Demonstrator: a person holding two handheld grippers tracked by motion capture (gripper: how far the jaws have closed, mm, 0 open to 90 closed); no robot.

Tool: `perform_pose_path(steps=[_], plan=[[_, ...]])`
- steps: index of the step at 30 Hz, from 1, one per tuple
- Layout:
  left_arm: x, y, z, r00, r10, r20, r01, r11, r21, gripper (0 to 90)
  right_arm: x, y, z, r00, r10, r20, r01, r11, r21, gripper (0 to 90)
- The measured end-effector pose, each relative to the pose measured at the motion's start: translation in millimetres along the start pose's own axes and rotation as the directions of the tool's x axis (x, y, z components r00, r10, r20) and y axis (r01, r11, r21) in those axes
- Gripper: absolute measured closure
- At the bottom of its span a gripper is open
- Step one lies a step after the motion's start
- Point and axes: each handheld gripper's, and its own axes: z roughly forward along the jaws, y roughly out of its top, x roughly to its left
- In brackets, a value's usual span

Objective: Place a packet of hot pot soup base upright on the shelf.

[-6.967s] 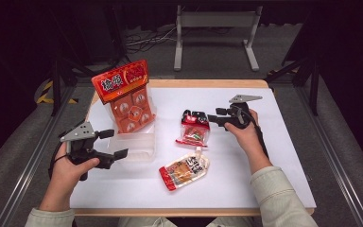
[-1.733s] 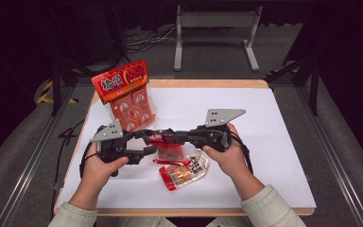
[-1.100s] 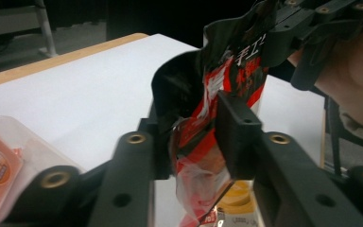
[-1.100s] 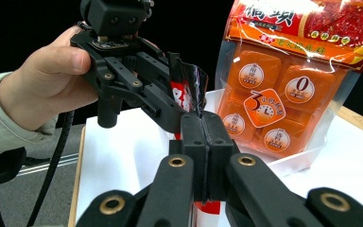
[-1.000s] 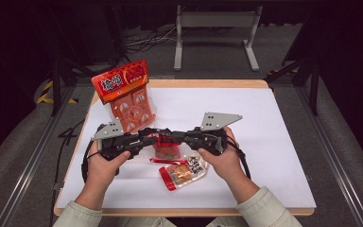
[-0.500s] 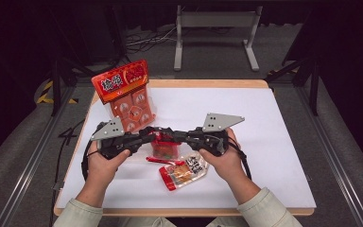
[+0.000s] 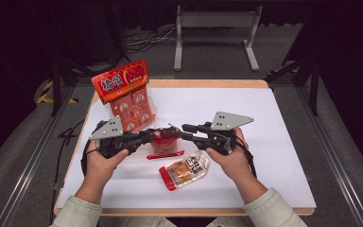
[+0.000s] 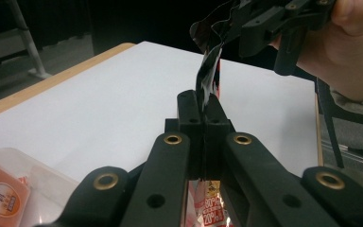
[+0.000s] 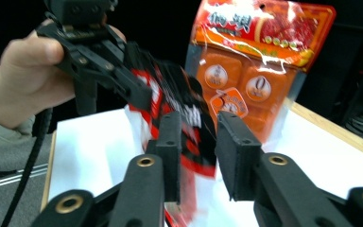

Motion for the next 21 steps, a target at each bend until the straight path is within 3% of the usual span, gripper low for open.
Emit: perform_pose_path(steps=[3,5,6,9,14,21], plan=[[-0.1,0.6,-1.2,1.0,0.002,-0.003,-0.002,1.0,0.002,89.7,-2.0,-3.5,-3.1,0.9998,-0.006,0.02,0.006,1.0,0.027,67.0],[0.2,1.1,-1.8,0.9999,0.01,-0.004,-0.01,0.9999,0.003,89.7,-3.5,-5.0,-4.0,0.9998,0.004,0.018,-0.005,0.999,0.04,65.7],[0.0,1.6,-3.2,1.0,0.005,-0.003,-0.005,1.0,-0.001,89.7,-7.6,-7.9,-6.5,0.9991,0.017,0.04,-0.019,0.997,0.07,64.9],[0.8,2.7,-5.6,1.0,0.009,-0.004,-0.009,1.0,-0.004,89.7,-12.3,-10.2,-10.2,0.998,0.041,0.047,-0.044,0.996,0.075,64.5],[1.0,3.8,-11.0,0.9999,0.007,-0.014,-0.007,0.9998,-0.02,89.7,-20.6,-13.4,-19.7,0.9918,0.056,0.115,-0.069,0.99,0.119,65.6],[3.4,6.7,-16.0,0.9998,0.015,-0.012,-0.016,0.9994,-0.032,89.7,-27.0,-13.6,-28.3,0.9877,0.077,0.136,-0.092,0.99,0.11,66.1]])
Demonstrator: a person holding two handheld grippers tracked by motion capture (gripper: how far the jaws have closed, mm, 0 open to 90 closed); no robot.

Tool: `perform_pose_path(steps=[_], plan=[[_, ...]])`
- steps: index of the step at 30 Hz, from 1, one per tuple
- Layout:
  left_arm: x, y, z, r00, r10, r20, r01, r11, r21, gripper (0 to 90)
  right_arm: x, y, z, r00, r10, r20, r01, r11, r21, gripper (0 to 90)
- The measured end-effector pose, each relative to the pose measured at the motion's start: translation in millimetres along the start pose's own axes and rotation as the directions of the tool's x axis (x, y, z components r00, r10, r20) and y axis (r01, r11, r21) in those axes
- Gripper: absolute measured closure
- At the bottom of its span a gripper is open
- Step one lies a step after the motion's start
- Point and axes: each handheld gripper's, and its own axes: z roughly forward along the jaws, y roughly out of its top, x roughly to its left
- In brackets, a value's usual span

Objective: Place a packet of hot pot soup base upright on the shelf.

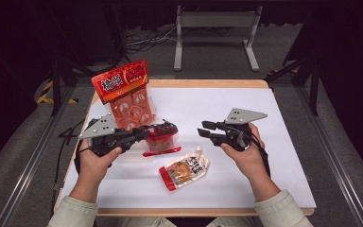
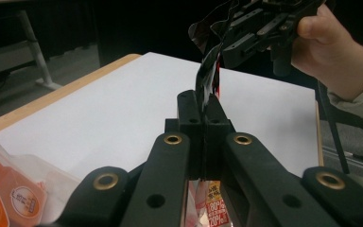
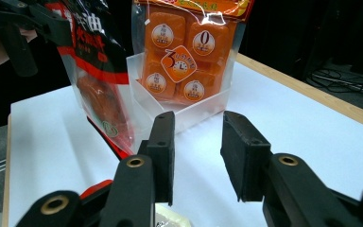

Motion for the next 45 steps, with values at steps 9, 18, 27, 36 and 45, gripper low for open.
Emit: perform_pose_path(steps=[9,18,27,36,45], plan=[[16.9,15.5,-12.6,0.9995,0.028,-0.013,-0.028,0.9996,-0.008,89.7,-3.0,-1.4,0.9,1.0,0.007,-0.002,-0.007,1.0,0.007,67.3],[35.6,19.0,-20.1,0.9993,0.025,-0.029,-0.025,0.9997,0.006,89.7,-3.5,-3.5,-0.2,0.9999,0.01,-0.004,-0.01,1.0,0.004,67.1],[53.6,16.1,-24.4,0.9966,0.016,-0.081,-0.015,0.9997,0.021,89.7,-6.4,-5.8,-2.8,0.9998,0.015,0.01,-0.015,1.0,0.003,67.9],[64.6,15.0,-31.8,0.996,0.019,-0.088,-0.016,0.9994,0.032,89.7,-10.5,-7.9,-7.7,0.9992,0.025,0.03,-0.025,1.0,0.006,68.3],[74.5,11.4,-38.8,0.9945,0.025,-0.102,-0.018,0.9977,0.065,89.7,-13.3,-9.3,-10.7,0.9987,0.032,0.039,-0.032,0.999,0.004,69.1]])
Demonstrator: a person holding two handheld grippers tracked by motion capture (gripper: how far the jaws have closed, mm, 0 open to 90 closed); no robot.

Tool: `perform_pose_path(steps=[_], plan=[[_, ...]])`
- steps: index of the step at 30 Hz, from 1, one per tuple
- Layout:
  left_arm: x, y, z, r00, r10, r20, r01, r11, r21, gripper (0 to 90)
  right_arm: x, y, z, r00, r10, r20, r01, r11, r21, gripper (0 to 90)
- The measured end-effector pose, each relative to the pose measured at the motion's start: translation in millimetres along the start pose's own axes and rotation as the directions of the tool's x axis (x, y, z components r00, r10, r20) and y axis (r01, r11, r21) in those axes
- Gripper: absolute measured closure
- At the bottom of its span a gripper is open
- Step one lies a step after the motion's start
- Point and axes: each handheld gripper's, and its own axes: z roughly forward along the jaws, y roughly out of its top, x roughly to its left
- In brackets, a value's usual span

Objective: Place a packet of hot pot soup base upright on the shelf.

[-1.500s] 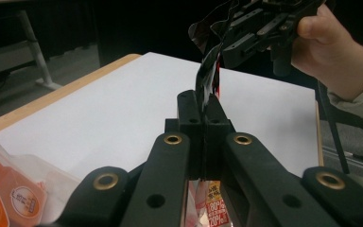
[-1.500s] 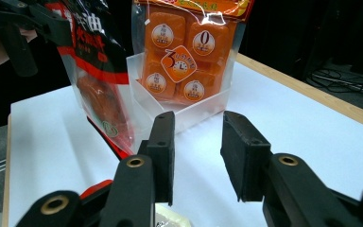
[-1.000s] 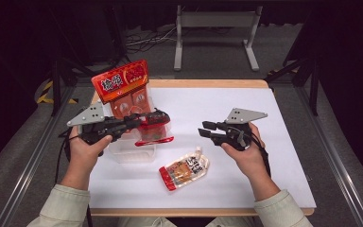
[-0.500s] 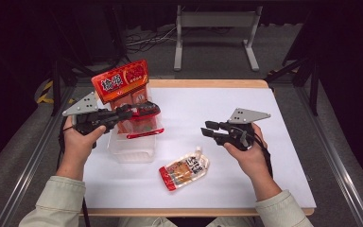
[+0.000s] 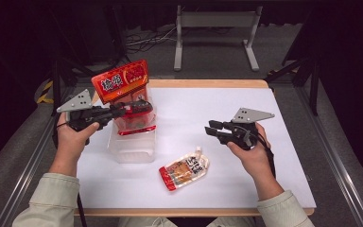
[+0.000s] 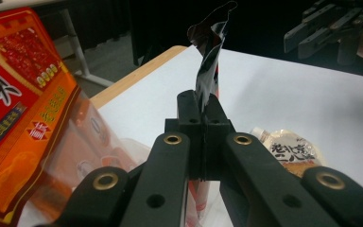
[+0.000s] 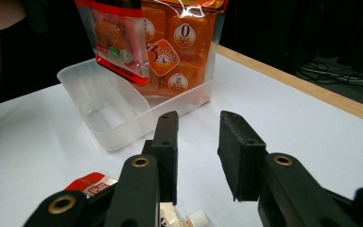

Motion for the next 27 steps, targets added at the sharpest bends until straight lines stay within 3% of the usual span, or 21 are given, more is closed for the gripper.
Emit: perform_pose_path(steps=[4,13,20,27], plan=[[3.1,-2.9,-0.9,1.0,-0.005,-0.004,0.005,0.9998,0.021,89.7,-0.3,0.1,-0.9,1.0,0.002,0.001,-0.002,1.0,-0.003,69.3],[8.8,-6.1,2.6,0.9985,0.054,0.005,-0.055,0.9971,0.052,89.7,-1.3,-0.5,-1.2,1.0,0.006,0.002,-0.006,1.0,-0.002,69.4],[12.4,-11.0,2.4,0.9991,0.031,0.03,-0.032,0.9992,0.024,89.6,-1.4,-0.9,-2.5,1.0,0.007,0.001,-0.007,1.0,-0.003,69.4],[11.9,-16.3,4.1,0.9991,0.016,0.038,-0.017,0.9993,0.033,89.6,-1.6,-1.2,-3.5,1.0,0.01,-0.001,-0.01,1.0,-0.006,69.4]])
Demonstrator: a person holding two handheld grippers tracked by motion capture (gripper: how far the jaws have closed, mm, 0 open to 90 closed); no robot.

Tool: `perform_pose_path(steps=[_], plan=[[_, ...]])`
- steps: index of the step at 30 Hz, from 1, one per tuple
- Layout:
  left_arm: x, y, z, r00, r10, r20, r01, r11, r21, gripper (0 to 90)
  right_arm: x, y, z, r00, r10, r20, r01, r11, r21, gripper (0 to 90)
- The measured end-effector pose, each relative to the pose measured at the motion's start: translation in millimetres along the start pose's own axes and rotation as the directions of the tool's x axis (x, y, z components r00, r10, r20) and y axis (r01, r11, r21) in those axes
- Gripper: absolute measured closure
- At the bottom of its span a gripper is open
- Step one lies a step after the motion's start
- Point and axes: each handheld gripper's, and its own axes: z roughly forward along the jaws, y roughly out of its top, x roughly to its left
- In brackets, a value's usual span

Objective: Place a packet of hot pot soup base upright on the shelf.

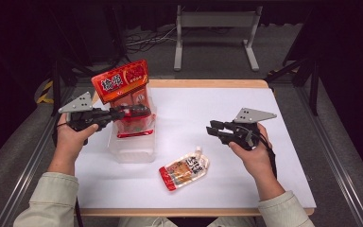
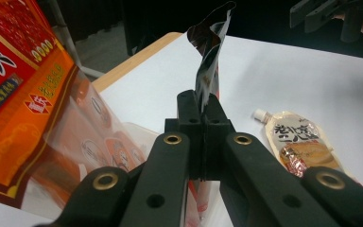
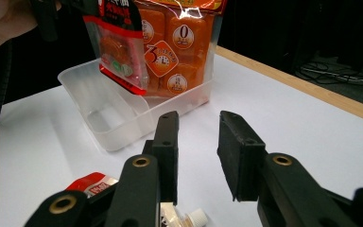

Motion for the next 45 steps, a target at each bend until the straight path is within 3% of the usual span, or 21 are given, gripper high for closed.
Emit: perform_pose_path(steps=[17,31,45], plan=[[-2.0,-12.6,2.3,0.9989,-0.041,0.024,0.041,0.9991,0.007,89.6,0.2,-1.3,2.3,0.9999,0.004,-0.009,-0.004,1.0,0.005,69.3],[1.0,-15.6,5.3,0.9982,-0.048,0.035,0.047,0.9986,0.023,89.5,0.1,-2.4,3.6,0.9998,0.012,-0.013,-0.012,1.0,0.009,69.1],[3.2,-19.9,11.8,0.9972,-0.062,0.043,0.058,0.9944,0.088,89.2,-0.8,-3.5,4.1,0.9997,0.016,-0.017,-0.016,1.0,0.01,68.8]])
